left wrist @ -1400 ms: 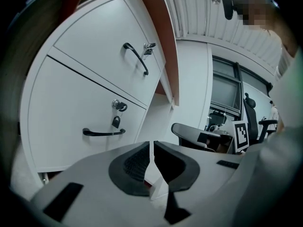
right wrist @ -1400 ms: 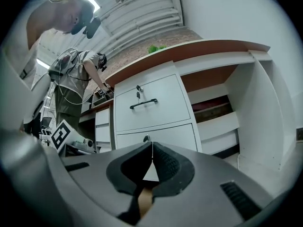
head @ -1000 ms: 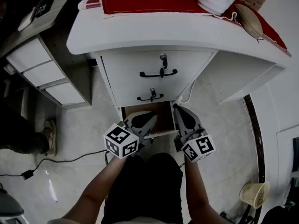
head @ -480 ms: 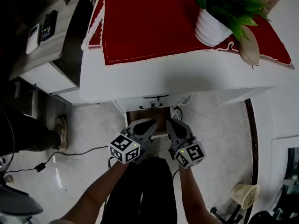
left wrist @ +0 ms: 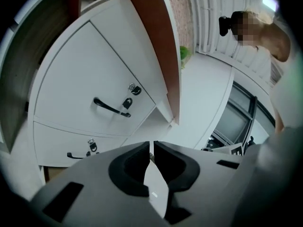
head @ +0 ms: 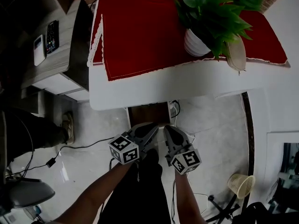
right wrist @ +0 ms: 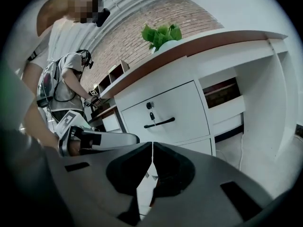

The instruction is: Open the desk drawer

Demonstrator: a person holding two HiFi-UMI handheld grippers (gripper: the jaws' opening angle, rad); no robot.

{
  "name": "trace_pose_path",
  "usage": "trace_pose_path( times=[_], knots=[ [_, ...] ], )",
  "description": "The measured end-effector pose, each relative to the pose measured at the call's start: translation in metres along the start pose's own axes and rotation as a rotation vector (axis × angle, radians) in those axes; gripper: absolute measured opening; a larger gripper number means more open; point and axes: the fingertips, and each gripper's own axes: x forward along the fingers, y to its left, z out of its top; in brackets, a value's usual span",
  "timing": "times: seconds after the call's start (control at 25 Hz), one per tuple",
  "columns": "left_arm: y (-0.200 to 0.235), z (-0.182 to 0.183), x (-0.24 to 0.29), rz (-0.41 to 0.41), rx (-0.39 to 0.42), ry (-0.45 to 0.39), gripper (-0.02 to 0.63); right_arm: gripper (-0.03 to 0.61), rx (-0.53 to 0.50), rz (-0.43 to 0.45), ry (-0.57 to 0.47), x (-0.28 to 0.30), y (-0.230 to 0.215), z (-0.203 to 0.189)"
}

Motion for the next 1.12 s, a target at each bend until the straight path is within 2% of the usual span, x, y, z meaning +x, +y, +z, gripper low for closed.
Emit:
trace_pose_path(
  times=[0.08,0.2,0.28,0.48,0.6,0.8,0.88,1.12],
  knots=[
    [-0.008,0.004,-0.005,-0.003,-0.04,-0.001,0.034,0.018,0.043,0.016,-0.009,-0.004,0.01,0.006],
    [-0.015,0.008,-0.018,-0.005,-0.092,-0.002,0.034,0.018,0.164,0.079,-0.035,-0.008,0.026,0.007],
    [-0.017,0.009,-0.028,0.0,-0.123,-0.009,0.034,0.018,0.234,0.092,-0.054,-0.013,0.03,0.006],
    [-0.004,-0.001,-0.046,0.038,-0.184,-0.031,0.034,0.018,0.291,0.101,-0.039,-0.02,0.036,-0.001],
    [0.006,-0.008,-0.048,0.065,-0.253,-0.079,0.034,0.018,0.297,0.126,-0.011,-0.02,0.034,-0.008],
    [0.009,-0.006,-0.052,0.091,-0.356,-0.188,0.034,0.018,0.377,0.145,-0.03,-0.015,0.021,-0.015],
    [0.01,0.002,-0.054,0.093,-0.417,-0.256,0.034,0.019,0.42,0.143,-0.05,-0.012,0.016,-0.013],
    [0.024,0.007,-0.055,0.091,-0.588,-0.368,0.034,0.02,0.573,0.142,-0.119,-0.004,0.001,-0.004]
  ],
)
